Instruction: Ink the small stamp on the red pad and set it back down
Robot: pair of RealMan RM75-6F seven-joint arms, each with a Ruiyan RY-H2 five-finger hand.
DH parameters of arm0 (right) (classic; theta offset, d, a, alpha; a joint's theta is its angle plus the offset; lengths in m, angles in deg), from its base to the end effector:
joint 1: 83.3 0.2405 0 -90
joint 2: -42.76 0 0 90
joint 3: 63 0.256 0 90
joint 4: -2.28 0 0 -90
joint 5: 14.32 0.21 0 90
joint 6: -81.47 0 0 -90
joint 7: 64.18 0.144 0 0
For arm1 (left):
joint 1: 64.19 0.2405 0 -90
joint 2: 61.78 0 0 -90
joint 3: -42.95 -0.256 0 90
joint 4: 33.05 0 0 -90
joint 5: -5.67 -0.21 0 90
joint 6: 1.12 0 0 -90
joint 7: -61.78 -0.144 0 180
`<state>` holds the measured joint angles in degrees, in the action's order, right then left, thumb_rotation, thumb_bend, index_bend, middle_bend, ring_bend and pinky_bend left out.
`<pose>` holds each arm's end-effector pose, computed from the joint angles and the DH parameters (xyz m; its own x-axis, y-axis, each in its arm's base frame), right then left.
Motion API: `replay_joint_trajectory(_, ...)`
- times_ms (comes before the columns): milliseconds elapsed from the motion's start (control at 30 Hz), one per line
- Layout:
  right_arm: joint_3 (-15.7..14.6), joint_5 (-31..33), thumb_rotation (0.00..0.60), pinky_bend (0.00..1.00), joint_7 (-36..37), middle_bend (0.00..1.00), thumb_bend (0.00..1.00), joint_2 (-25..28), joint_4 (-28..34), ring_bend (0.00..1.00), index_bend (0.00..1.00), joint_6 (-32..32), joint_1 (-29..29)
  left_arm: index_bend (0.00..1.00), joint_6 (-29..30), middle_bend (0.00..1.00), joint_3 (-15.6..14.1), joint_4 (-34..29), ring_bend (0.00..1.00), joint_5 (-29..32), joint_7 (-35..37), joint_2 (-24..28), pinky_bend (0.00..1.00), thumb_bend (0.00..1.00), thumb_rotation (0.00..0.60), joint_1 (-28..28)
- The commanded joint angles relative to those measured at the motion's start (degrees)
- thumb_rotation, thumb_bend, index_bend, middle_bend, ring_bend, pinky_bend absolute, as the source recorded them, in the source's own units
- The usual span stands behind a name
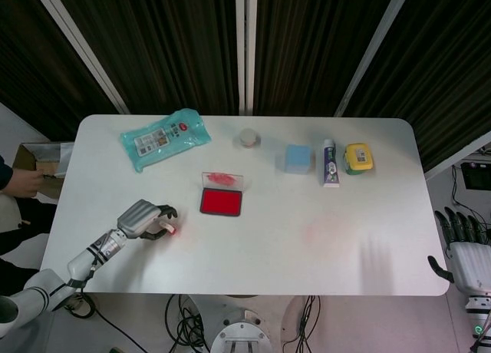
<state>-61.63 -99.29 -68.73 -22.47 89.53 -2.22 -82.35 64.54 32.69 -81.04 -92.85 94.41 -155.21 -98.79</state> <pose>-0.3440 -0.1536 0.1564 0.5219 -0.0838 0.8489 -0.8469 0.0677 0.5274 -0.2842 0.3050 -0.0172 0.4150 0.4127 0.8108 0.8414 -0.5132 -0.1693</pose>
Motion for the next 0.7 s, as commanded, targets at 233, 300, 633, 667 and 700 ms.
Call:
replay_joint_trajectory(233, 0.2, 0.1, 0.600, 0.00, 0.4, 0.00, 0.18, 0.3, -0.1, 0.00, 0.00, -0.4, -0.1, 0.28, 2.2, 0.35, 0.1, -3.3, 0.90, 0.3, -2.4, 3.2, 0.97, 0.25, 0.600, 1.4)
replay_joint_trajectory(300, 0.2, 0.0, 0.600, 0.00, 0.6, 0.00, 0.18, 0.3, -0.1, 0.00, 0.00, -0.5, -0.1, 0.26, 3.0, 0.32, 0.3, -4.5, 0.87, 0.8, -4.2, 4.6, 0.94, 0.21, 0.600, 2.1)
replay_joint_trajectory(633, 0.6, -0.7, 0.600, 0.00, 3.2, 0.00, 0.18, 0.1, -1.5, 0.00, 0.00, -2.4, -0.7, 0.10, 16.0, 0.04, 7.2, -18.2, 0.09, 13.1, -25.4, 16.1, 0.18, 0.03, 0.000, 14.5)
replay_joint_trajectory(667, 0.6, -0.9, 0.600, 0.00, 3.5, 0.00, 0.18, 0.0, -1.7, 0.00, 0.00, -2.8, -0.8, 0.10, 17.8, 0.04, 7.6, -18.5, 0.08, 13.6, -25.6, 16.7, 0.17, 0.03, 0.000, 15.8)
replay_joint_trajectory(700, 0.6, -1.1, 0.600, 0.00, 3.9, 0.00, 0.18, -0.1, -2.0, 0.00, 0.00, -3.1, -0.9, 0.10, 19.4, 0.04, 7.9, -18.9, 0.08, 13.9, -25.6, 17.3, 0.17, 0.03, 0.000, 16.9)
